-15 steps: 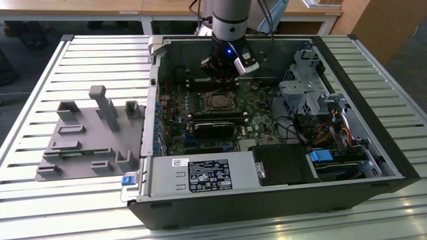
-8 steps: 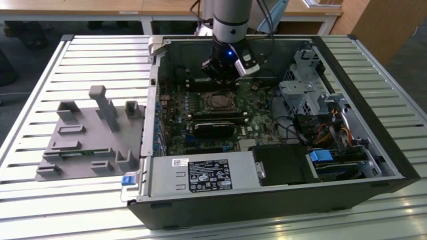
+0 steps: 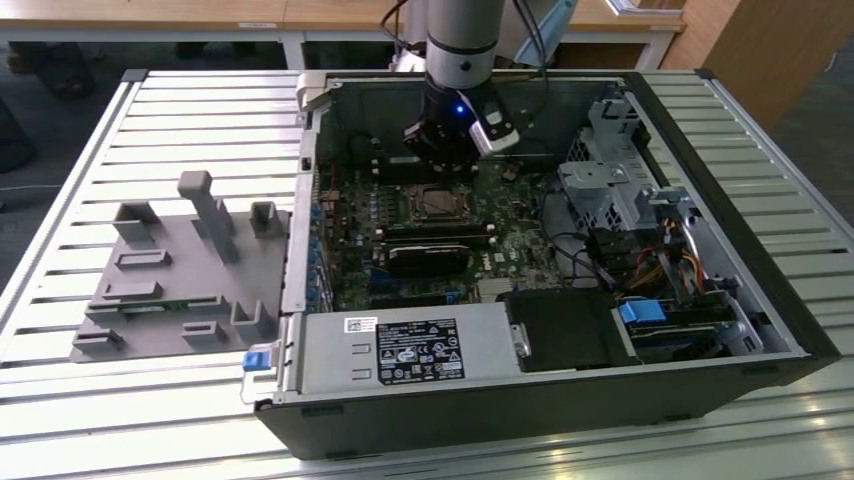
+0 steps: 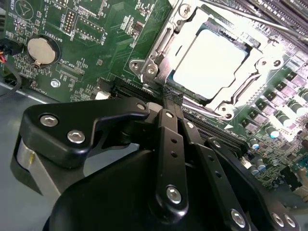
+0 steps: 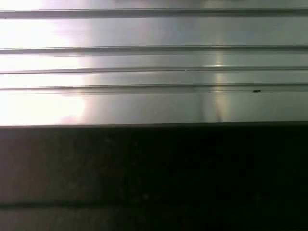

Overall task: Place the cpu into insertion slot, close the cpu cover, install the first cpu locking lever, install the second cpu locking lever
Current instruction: 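Install the first cpu locking lever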

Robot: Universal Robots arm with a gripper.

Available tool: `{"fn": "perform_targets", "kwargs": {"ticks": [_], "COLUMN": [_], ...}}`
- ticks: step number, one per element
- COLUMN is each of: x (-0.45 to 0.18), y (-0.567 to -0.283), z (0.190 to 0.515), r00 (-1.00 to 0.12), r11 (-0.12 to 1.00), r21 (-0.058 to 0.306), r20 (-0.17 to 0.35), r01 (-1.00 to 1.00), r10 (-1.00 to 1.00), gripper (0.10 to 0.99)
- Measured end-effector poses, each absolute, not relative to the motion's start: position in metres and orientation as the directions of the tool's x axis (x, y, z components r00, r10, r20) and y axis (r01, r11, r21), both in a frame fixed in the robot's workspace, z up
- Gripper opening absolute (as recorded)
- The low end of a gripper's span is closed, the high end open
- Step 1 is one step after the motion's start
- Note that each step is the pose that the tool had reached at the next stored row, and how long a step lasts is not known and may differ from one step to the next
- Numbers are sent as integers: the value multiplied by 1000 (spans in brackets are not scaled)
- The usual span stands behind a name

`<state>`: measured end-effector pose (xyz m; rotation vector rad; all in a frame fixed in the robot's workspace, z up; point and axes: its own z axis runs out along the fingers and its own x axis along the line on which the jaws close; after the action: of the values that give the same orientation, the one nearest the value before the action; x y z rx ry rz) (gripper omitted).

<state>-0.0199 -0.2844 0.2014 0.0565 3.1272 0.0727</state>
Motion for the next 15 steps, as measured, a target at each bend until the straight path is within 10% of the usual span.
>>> {"fn": "perform_targets", "kwargs": {"ticks": [15], "x": [-18], "y": [-283], "z": [195], "r00": [-999], "r11": [999], "r21": [22], "r20": [-13], "r01": [35], "r10": [35], "gripper": [106]}}
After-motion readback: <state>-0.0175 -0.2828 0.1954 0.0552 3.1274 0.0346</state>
